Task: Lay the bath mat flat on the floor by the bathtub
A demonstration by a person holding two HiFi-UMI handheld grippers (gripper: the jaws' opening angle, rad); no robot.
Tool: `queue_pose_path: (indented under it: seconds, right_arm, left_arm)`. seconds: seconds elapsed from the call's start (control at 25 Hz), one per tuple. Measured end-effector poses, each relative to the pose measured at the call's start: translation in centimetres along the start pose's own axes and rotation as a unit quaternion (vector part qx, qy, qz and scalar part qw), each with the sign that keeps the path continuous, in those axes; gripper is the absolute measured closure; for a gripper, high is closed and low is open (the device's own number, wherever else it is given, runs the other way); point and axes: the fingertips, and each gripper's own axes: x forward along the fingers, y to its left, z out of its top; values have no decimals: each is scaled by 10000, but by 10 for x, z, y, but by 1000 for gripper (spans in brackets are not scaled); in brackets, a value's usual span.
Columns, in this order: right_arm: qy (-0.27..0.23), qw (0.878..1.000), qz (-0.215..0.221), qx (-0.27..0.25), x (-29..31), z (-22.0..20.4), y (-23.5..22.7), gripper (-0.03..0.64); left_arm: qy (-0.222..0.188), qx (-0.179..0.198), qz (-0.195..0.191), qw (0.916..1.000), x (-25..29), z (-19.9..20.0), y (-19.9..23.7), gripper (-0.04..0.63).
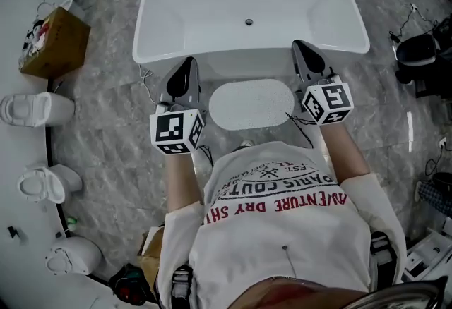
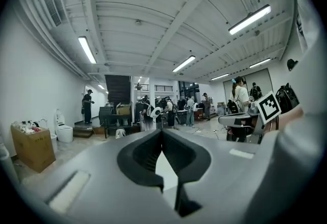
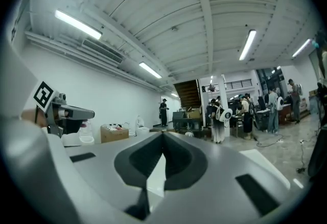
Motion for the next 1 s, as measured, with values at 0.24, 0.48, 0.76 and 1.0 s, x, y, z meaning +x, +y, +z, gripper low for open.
queue_pose_path:
  seconds: [0.24, 0.48, 0.76, 1.0]
  right_arm:
    - [12, 9997, 64, -219, -13, -4, 18, 609]
    - [-33, 9995, 32, -315, -12, -4, 45, 609]
    - [-31, 9991, 20, -423, -8, -6, 60, 609]
    - [2, 9990, 138, -422, -2, -7, 68, 609]
  left_arm:
    - [-36, -126, 86, 9999, -21, 2, 6, 583]
    - [120, -45, 69, 9999, -37, -6, 20, 583]
    - [117, 55, -81, 9999, -44, -7, 22, 583]
    - [10, 49, -26, 10000, -47, -7, 26, 583]
